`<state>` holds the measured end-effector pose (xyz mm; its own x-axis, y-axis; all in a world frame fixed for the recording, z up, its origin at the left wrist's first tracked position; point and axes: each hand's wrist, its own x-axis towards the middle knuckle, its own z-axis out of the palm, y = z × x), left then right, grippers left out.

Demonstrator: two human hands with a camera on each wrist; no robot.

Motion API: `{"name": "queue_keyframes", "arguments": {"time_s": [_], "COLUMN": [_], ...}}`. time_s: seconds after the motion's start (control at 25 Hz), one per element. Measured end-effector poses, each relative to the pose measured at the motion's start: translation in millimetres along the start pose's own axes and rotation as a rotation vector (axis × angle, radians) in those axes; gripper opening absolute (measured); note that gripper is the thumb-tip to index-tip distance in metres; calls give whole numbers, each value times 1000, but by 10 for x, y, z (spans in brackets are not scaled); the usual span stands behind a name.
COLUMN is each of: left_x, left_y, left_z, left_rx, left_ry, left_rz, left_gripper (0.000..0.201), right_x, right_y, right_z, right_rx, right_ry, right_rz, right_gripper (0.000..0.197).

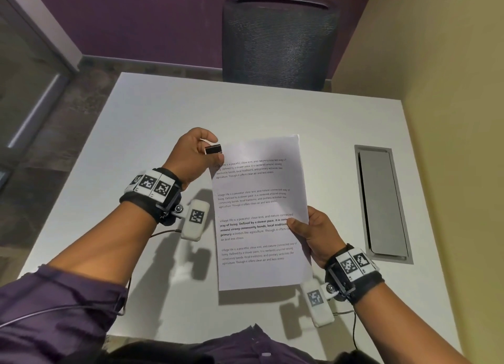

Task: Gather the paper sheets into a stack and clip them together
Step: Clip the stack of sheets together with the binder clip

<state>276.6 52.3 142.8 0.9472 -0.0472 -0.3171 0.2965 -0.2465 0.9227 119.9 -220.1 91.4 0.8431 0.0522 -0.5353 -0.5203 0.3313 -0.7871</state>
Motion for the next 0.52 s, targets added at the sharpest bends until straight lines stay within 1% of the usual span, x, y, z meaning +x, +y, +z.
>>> {"name": "queue_keyframes", "arguments": {"time_s": [0.08, 0.16, 0.24, 0.28, 0.36, 0.4, 0.48, 0.52], "left_x": [9, 34, 46, 30, -41, -97, -260, -326], "left_y": [-18, -43, -109, -172, -403, -548, -845, -997], "left_z": [2, 18, 81, 123, 202, 247, 345, 396], "left_rx": [-72, -204, -323, -337, -269, -222, -128, -84], "left_ry": [2, 28, 30, 4, -95, -157, -274, -308], "left_rz": [13, -22, -129, -203, -352, -413, -487, -506], "left_gripper": [45, 51, 50, 47, 40, 32, 20, 18], "right_x": [14, 34, 56, 74, 134, 190, 328, 415], "right_y": [8, 12, 30, 48, 93, 120, 231, 307], "right_z": [10, 9, 13, 13, 14, 0, -50, -76], "right_rx": [4, 9, 7, 8, 24, 39, 61, 61], "right_ry": [3, 8, 22, 37, 82, 108, 163, 191], "right_rz": [2, 6, 8, 6, 6, 14, 44, 71], "right_gripper": [28, 28, 27, 27, 27, 27, 29, 29]}}
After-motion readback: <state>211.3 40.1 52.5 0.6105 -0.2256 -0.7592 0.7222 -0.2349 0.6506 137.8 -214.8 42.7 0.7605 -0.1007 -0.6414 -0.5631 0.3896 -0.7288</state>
